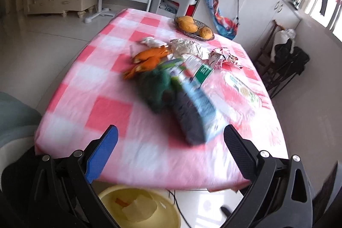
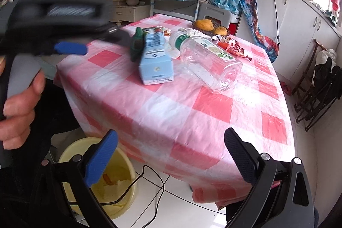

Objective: Collect trash
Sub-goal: 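Grasp the blue juice carton with the left gripper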

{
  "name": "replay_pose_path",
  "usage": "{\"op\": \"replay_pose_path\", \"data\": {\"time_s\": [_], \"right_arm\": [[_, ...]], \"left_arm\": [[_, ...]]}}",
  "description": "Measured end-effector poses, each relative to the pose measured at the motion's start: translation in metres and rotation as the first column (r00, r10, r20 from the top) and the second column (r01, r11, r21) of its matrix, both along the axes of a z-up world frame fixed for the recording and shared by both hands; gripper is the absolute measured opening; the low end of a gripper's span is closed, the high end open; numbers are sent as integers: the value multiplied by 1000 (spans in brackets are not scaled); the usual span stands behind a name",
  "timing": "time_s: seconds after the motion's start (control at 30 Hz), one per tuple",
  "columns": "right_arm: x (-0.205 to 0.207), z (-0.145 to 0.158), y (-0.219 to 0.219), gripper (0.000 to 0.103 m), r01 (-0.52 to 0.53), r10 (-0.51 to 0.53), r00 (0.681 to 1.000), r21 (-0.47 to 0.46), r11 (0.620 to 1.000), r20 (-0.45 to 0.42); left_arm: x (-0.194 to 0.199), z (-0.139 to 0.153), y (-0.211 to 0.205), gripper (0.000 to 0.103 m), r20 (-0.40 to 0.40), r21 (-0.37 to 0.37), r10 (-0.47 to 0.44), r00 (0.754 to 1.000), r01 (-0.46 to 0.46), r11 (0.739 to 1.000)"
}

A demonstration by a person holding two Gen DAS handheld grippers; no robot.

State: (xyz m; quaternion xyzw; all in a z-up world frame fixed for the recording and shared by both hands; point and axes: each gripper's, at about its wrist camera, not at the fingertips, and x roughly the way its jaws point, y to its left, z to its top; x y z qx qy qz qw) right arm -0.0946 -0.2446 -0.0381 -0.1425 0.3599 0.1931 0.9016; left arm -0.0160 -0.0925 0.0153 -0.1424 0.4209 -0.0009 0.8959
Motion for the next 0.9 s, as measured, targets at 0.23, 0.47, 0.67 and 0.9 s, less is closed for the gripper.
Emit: {"op": "replay_pose_path", "data": {"time_s": [0.23,0.47,0.67,0.9], "right_arm": [[19,1,-6,95,-14,14,1000,-16,1000,4],[30,3,-21,95,15,-14,1000,66,998,-20],[31,1,-12,95,-2,5,999,86,996,-32],[29,-5,-9,95,-1,4,999,74,997,-47]], "left_arm": [[57,-27,-37,88,-126,32,-43,991,48,998],[38,-35,-9,53,-95,-30,-253,963,251,967],[41,-30,-6,66,-127,64,-221,967,230,971],[62,-26,-50,62,-110,264,-254,961,275,924]]}}
